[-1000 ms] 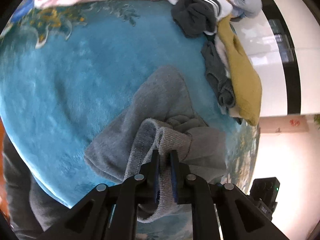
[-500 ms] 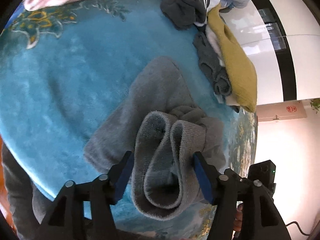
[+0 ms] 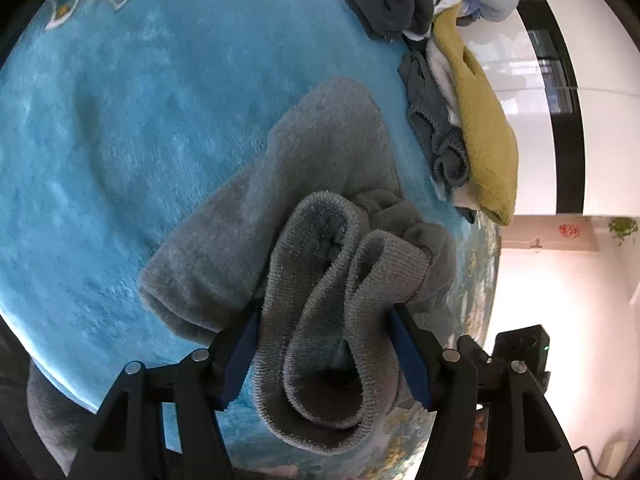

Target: Fold clothes

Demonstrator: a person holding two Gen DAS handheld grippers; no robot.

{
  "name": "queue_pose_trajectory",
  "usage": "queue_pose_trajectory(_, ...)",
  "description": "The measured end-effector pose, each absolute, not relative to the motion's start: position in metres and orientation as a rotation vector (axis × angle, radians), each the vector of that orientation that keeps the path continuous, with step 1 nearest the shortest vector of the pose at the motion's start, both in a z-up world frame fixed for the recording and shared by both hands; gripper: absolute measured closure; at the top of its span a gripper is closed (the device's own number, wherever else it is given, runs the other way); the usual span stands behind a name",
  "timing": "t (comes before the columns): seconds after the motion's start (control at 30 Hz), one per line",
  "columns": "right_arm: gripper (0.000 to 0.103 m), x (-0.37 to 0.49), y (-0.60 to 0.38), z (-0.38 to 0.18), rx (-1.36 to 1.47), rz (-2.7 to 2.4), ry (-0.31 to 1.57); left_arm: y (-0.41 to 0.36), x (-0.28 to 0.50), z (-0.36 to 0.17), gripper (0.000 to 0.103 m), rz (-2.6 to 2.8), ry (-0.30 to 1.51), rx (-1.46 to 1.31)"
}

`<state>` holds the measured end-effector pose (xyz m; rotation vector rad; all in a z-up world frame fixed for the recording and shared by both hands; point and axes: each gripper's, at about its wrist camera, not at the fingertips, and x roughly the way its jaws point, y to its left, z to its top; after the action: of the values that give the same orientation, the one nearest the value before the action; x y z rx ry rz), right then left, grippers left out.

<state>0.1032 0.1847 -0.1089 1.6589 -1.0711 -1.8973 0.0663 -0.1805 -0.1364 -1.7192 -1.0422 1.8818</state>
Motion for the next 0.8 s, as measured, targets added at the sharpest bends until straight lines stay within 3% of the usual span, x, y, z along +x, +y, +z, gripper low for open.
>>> queue_pose_trajectory(0.13, 0.057, 0.104, 0.187, -0.109, 1.658, -1.893, -1.087, -0.171, 0.064, -0.124, 0.073, 1.917, -0.965, -1.684)
queue_pose_trajectory(0.23, 0.057, 0.103, 0.186, -0.108, 1.658, -1.896, -1.08, -0.161, 0.061, -0.11, 0.086, 1.955, -0.884, -1.651)
queue_pose_trajectory(0.47, 0.057, 0.102, 0.191, -0.091, 1.601, -1.906, -1.097, -0.16, 0.035, -0.059, 0.088, 1.964, -0.75, -1.521)
queue_pose_trajectory(0.57, 0.057, 0.099, 0.189, -0.069, 1.526, -1.923, -1.051, -0.16, 0.014, -0.038, 0.088, 1.979, -0.564, -1.514)
queue_pose_trajectory(0.7, 0.057, 0.094, 0.173, -0.056, 1.489, -1.922, -0.97, -0.17, -0.019, -0.063, 0.088, 2.0, -0.496, -1.652)
queue_pose_trajectory(0.8, 0.057, 0.095, 0.162, -0.064, 1.522, -1.91, -0.926, -0.183, -0.03, -0.095, 0.087, 1.991, -0.581, -1.754)
